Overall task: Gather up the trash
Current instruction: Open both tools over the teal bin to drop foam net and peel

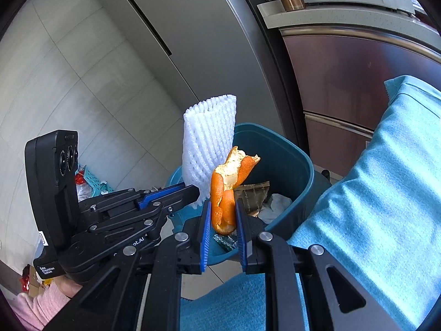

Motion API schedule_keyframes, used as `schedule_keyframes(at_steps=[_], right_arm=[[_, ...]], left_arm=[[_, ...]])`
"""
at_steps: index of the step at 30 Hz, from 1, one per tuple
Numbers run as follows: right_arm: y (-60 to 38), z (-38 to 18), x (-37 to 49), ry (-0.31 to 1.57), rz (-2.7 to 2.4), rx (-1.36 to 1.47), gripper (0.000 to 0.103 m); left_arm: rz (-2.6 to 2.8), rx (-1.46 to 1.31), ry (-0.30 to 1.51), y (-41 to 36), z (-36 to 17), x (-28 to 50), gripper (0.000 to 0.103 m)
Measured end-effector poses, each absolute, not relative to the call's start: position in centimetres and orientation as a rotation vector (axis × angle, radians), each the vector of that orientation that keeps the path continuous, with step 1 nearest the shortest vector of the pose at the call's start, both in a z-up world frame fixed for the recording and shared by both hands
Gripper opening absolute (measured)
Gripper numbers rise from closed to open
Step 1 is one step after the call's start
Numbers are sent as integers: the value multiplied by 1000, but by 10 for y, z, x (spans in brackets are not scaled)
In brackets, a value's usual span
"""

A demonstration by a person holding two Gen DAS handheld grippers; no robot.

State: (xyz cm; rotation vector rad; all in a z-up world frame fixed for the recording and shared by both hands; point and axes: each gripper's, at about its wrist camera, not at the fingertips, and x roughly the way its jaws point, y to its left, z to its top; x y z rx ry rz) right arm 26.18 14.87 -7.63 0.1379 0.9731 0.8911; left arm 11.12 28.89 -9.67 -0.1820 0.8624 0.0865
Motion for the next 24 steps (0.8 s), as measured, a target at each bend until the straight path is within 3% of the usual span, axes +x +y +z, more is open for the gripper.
schedule_keyframes(at_steps=[12, 16, 24], right_arm=[[171, -82, 278, 1020, 843, 103, 18], [173, -85, 282, 1031, 829, 116, 20], [157, -85, 279, 1027, 837, 160, 23]], left_arm=[[106, -187, 910, 295, -114, 133, 14], [113, -201, 931, 298, -122, 141, 27], [123, -214, 927, 297, -129, 138, 29]])
